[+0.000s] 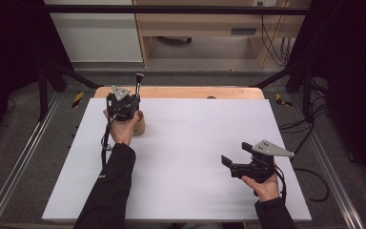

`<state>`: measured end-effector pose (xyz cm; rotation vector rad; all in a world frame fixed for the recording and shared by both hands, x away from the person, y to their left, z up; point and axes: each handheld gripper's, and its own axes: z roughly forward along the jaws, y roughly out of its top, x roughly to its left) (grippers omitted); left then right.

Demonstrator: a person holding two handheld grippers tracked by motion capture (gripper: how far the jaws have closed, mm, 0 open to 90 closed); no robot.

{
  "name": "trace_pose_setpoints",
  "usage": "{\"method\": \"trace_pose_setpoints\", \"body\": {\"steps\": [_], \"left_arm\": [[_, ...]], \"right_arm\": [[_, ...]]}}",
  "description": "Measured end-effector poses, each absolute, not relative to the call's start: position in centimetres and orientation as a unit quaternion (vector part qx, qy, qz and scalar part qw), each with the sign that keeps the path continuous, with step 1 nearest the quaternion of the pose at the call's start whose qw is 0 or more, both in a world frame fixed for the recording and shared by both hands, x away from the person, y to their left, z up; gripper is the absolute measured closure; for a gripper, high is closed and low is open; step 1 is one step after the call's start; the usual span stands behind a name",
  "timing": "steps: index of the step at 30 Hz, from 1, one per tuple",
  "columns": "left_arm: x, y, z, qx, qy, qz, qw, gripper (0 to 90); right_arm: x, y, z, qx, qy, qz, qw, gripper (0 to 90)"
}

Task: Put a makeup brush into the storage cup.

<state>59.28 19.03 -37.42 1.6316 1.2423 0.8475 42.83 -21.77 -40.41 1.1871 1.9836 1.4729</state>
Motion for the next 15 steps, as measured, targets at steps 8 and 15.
{"method": "trace_pose_setpoints", "body": {"steps": [8, 15], "left_arm": [[60.0, 19.1, -38.2, 0.661, 0.502, 0.341, 0.441, 78.7], [60.6, 18.9, -38.9, 0.665, 0.502, 0.338, 0.437, 78.7]], "right_arm": [[42.9, -21.8, -40.4, 0.424, 0.71, 0.526, 0.2, 5.7], [42.9, -21.8, -40.5, 0.425, 0.71, 0.525, 0.199, 5.7]]}}
